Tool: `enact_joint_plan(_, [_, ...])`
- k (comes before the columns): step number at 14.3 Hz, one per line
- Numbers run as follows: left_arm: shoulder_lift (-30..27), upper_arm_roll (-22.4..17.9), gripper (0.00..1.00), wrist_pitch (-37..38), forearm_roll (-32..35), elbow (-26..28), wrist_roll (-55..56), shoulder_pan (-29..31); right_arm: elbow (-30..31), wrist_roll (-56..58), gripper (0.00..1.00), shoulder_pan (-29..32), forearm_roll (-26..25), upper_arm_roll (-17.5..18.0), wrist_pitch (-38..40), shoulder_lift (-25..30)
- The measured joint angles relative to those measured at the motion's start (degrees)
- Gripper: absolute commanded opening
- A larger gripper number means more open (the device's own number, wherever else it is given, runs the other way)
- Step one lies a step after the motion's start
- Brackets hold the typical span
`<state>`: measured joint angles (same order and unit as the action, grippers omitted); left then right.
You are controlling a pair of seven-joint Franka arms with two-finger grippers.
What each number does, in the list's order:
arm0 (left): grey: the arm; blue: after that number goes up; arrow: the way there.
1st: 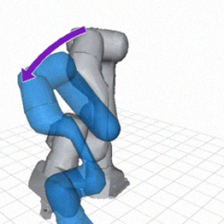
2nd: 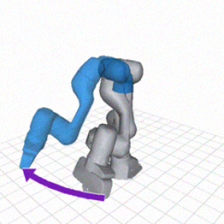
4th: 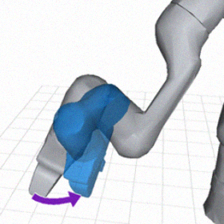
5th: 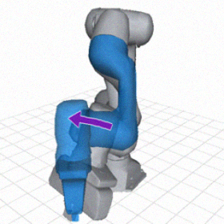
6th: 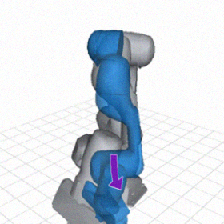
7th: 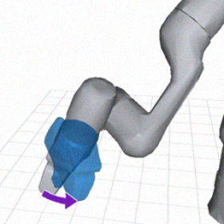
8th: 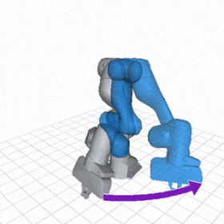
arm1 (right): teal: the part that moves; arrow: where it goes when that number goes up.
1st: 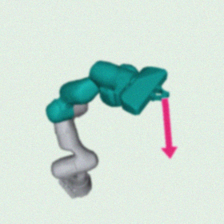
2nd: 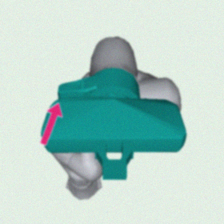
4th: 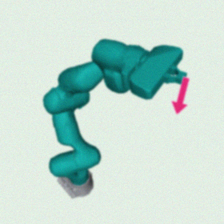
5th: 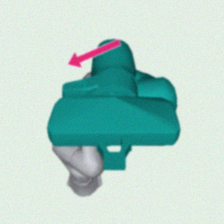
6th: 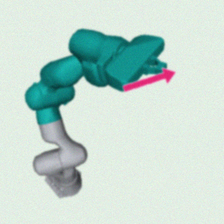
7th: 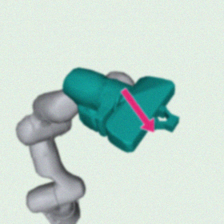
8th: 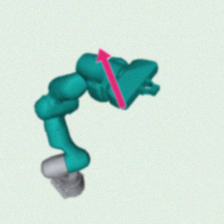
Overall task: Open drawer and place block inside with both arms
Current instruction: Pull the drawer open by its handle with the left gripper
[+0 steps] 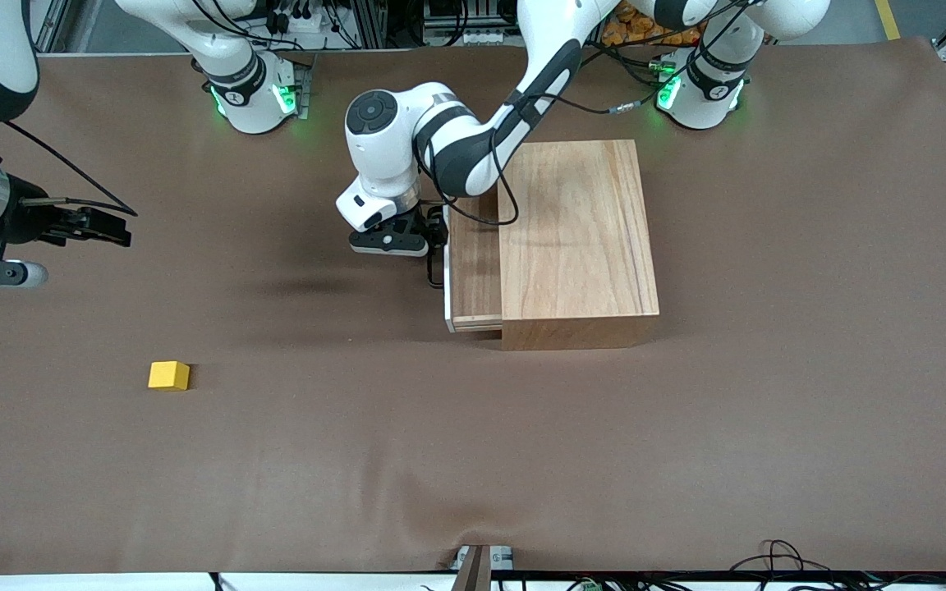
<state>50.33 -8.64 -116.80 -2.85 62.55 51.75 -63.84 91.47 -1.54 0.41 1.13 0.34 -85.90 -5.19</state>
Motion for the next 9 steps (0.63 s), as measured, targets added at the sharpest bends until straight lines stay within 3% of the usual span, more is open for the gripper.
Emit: enact_joint_plan(9, [2.47, 0.35, 1.0, -4.86, -1.27, -3.73, 1.89, -0.17, 0.0, 0.0, 1.0, 0.01, 0.0, 0.0, 0.29, 0.0])
